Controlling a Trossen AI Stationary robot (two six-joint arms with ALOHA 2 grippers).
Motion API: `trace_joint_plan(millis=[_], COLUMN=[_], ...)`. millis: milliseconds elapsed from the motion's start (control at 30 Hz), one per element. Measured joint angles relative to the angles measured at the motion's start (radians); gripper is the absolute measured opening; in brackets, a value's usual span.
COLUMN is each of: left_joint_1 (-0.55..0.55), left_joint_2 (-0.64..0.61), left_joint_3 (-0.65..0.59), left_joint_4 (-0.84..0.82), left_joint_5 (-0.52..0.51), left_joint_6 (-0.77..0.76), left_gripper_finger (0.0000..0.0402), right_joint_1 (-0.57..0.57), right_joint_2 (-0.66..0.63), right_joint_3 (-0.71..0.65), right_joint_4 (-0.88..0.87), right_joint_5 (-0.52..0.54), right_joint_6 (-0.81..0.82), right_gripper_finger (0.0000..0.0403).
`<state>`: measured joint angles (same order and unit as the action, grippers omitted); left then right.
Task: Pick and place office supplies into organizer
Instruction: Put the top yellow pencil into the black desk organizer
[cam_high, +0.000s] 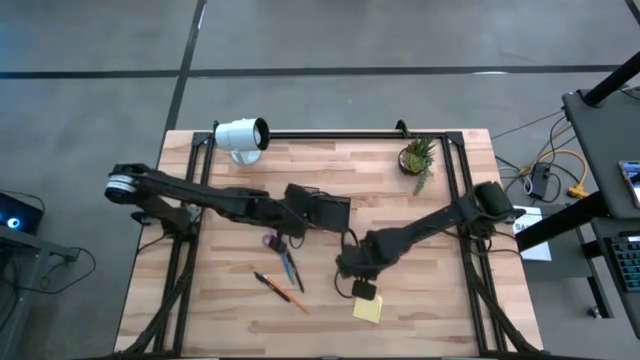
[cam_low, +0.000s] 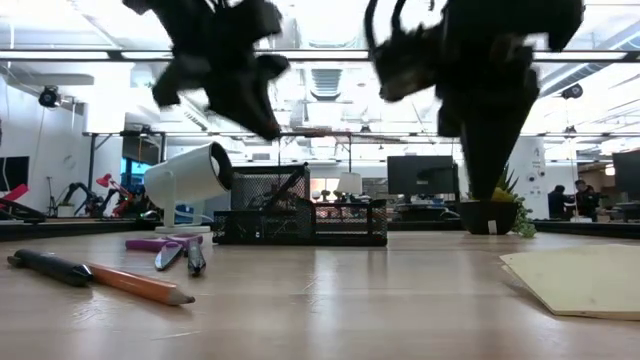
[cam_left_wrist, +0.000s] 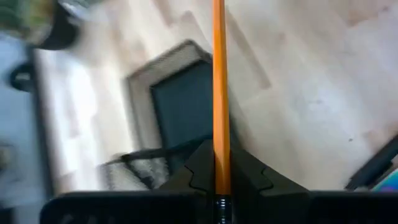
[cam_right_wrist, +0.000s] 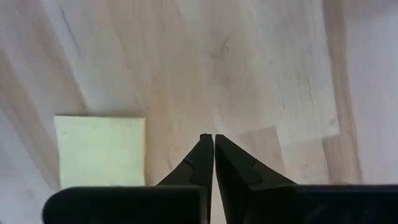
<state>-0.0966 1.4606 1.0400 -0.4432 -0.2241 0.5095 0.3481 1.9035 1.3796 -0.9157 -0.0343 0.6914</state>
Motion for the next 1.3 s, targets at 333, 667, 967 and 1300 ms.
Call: trace_joint_plan(millis=[333, 667, 967, 1300], left_joint_1=[-0.022, 0.003, 0.006, 0.05], left_joint_2=[-0.092, -0.041, -0.065, 0.002], left_joint_3=[0.171, 0.214, 0.244, 0.205], left_joint_4=[-0.406, -0.523, -0.782, -0.713], left_joint_5=[-0.315, -0.622, -0.649, -0.625], left_joint_6=[0.275, 0.409, 0.315, 0.364], left_gripper_finger=[0.0013, 0.0013, 0.0013, 0.0012], right_joint_1=[0.102, 0.104, 0.104, 0.103], right_joint_2=[-0.017, -0.017, -0.017, -0.017], right_joint_3=[-0.01, -0.017, -0.017, -0.02], right_joint_4=[-0.025, -0.02, -0.02, -0.019], right_joint_5=[0.16, 0.247, 0.248, 0.296], right_joint_6=[0.156, 0.167, 0.163, 0.161], right_gripper_finger=[0.0008, 0.0008, 0.0008, 0.0008])
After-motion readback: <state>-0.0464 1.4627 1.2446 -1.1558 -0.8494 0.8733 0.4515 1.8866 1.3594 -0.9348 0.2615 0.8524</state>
